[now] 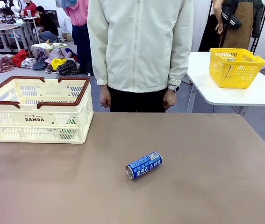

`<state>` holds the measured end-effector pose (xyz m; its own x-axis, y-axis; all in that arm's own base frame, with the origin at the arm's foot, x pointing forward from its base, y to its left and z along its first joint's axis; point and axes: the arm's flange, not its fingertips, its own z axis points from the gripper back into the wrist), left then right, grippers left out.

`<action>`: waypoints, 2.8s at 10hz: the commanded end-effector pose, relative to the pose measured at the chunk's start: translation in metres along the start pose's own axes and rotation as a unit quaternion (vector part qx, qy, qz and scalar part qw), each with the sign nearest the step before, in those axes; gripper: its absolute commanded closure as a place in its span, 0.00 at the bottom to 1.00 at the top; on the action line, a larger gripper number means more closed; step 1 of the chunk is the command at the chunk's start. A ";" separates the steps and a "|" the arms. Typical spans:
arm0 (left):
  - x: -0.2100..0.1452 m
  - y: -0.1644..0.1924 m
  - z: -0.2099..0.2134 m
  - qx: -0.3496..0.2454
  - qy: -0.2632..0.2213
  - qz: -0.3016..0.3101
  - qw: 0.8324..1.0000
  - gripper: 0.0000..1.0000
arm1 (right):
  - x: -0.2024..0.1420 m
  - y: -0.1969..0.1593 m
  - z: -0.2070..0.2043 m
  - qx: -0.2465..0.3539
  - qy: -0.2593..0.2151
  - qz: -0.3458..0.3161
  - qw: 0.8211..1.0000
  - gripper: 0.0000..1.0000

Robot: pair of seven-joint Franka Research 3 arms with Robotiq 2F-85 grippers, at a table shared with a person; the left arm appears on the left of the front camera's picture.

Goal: Place the drinks into the Shopping basket.
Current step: Pick up one drink and place it into the Shopping basket.

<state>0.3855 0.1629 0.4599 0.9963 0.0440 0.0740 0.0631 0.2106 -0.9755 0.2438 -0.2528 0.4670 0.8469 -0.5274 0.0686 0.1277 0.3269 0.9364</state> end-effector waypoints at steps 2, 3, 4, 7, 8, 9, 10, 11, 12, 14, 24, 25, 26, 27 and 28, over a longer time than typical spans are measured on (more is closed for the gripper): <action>-0.002 -0.002 0.002 0.002 0.006 0.006 1.000 0.00 | 0.000 0.000 0.001 0.004 -0.001 0.009 1.000 0.00; -0.002 -0.002 0.002 0.002 0.006 0.006 1.000 0.00 | 0.000 0.000 0.001 0.004 -0.001 0.009 1.000 0.00; -0.002 -0.002 0.002 0.002 0.006 0.006 1.000 0.00 | 0.000 0.000 0.001 0.004 -0.001 0.009 1.000 0.00; -0.004 -0.037 -0.024 0.031 0.022 -0.055 0.998 0.00 | 0.000 0.000 0.001 0.004 -0.001 0.009 1.000 0.00; 0.000 -0.075 -0.060 0.098 0.061 -0.098 0.988 0.00 | 0.000 0.000 0.001 0.004 -0.001 0.009 1.000 0.00; 0.007 -0.112 -0.101 0.155 0.114 -0.140 0.971 0.00 | 0.000 0.000 0.001 0.004 -0.001 0.009 1.000 0.00; 0.014 -0.146 -0.155 0.210 0.183 -0.174 0.945 0.00 | 0.000 0.000 0.001 0.004 -0.001 0.009 1.000 0.00; 0.016 -0.169 -0.210 0.255 0.239 -0.197 0.916 0.00 | 0.000 0.000 0.001 0.004 -0.001 0.009 1.000 0.00; 0.009 -0.184 -0.269 0.302 0.283 -0.220 0.883 0.00 | 0.000 0.000 0.001 0.004 -0.001 0.009 1.000 0.00; -0.023 -0.188 -0.393 0.387 0.332 -0.302 0.805 0.00 | 0.000 0.000 0.001 0.004 -0.001 0.009 1.000 0.00; -0.059 -0.115 -0.534 0.559 0.241 -0.235 0.758 0.00 | 0.000 0.000 0.001 0.004 -0.001 0.009 1.000 0.00; -0.059 -0.115 -0.534 0.559 0.241 -0.235 0.758 0.00 | 0.000 0.000 0.001 0.004 -0.001 0.009 1.000 0.00; -0.059 -0.115 -0.534 0.559 0.241 -0.235 0.758 0.00 | 0.000 0.000 0.001 0.004 -0.001 0.009 1.000 0.00; -0.059 -0.115 -0.534 0.559 0.241 -0.235 0.758 0.00 | 0.000 0.000 0.001 0.004 -0.001 0.009 1.000 0.00; -0.058 -0.114 -0.542 0.560 0.239 -0.226 0.760 0.00 | 0.000 0.000 0.001 0.004 -0.001 0.009 1.000 0.00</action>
<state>0.3525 -0.3930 0.4547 0.8110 -0.5851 0.0037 0.5840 0.8091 -0.0649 0.2438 -0.2527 0.4672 0.8469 -0.5272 0.0690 0.1274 0.3271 0.9364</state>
